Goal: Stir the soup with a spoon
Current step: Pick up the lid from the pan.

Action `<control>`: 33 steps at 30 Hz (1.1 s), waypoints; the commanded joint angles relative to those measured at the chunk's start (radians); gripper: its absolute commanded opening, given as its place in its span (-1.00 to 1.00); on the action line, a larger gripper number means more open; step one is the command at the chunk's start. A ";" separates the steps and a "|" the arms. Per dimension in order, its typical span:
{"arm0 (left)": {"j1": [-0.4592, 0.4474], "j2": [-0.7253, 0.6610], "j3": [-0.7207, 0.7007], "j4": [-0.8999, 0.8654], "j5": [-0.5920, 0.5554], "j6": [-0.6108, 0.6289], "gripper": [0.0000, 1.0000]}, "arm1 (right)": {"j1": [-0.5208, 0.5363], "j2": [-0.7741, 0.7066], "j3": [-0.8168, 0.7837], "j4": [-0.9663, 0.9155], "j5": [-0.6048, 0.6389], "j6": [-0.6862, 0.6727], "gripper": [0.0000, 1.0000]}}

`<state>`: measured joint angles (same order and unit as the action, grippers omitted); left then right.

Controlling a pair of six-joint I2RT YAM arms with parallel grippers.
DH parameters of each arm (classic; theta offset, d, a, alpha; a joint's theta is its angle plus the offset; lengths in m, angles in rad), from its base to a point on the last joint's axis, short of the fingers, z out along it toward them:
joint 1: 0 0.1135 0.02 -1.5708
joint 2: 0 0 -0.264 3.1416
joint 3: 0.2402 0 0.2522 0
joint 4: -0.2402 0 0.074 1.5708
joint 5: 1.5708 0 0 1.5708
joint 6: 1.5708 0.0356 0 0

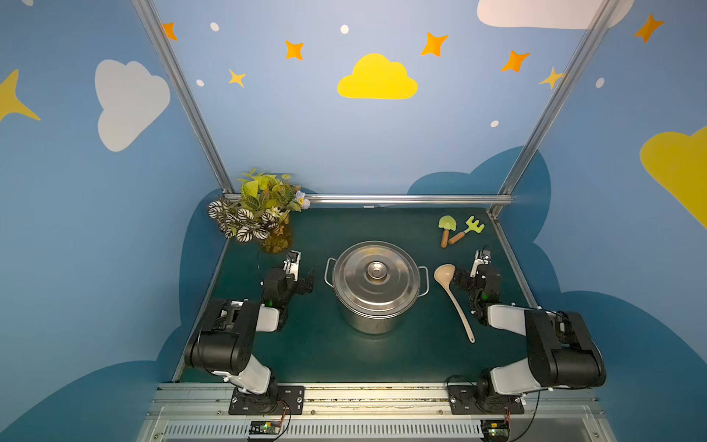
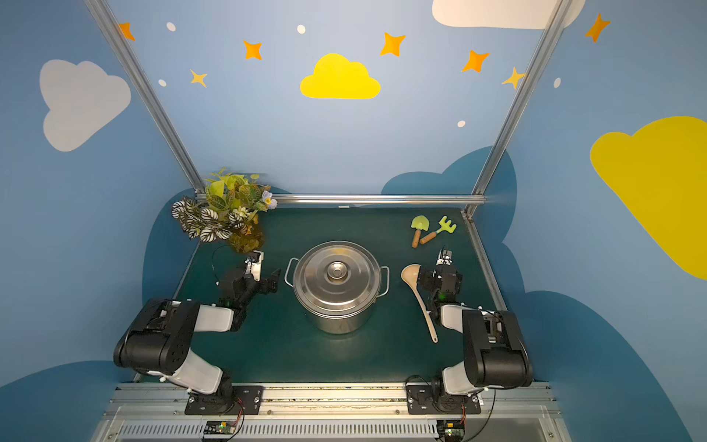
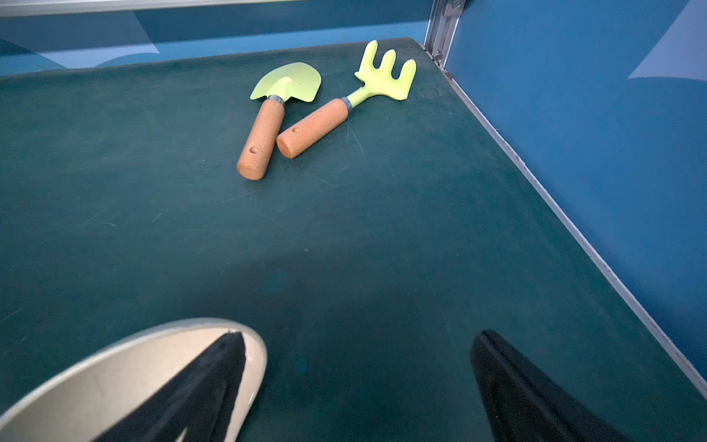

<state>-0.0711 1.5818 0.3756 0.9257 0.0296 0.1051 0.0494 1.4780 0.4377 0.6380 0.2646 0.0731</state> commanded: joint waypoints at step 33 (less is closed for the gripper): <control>-0.039 -0.849 0.509 -1.433 -0.216 -0.736 1.00 | -0.031 -0.644 0.455 -1.121 -0.377 0.747 0.92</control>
<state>-0.0902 0.7147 0.8070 -0.2081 -0.3130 -0.5125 -0.0097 0.8837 0.8852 -0.3958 0.0303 0.7212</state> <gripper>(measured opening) 0.998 0.961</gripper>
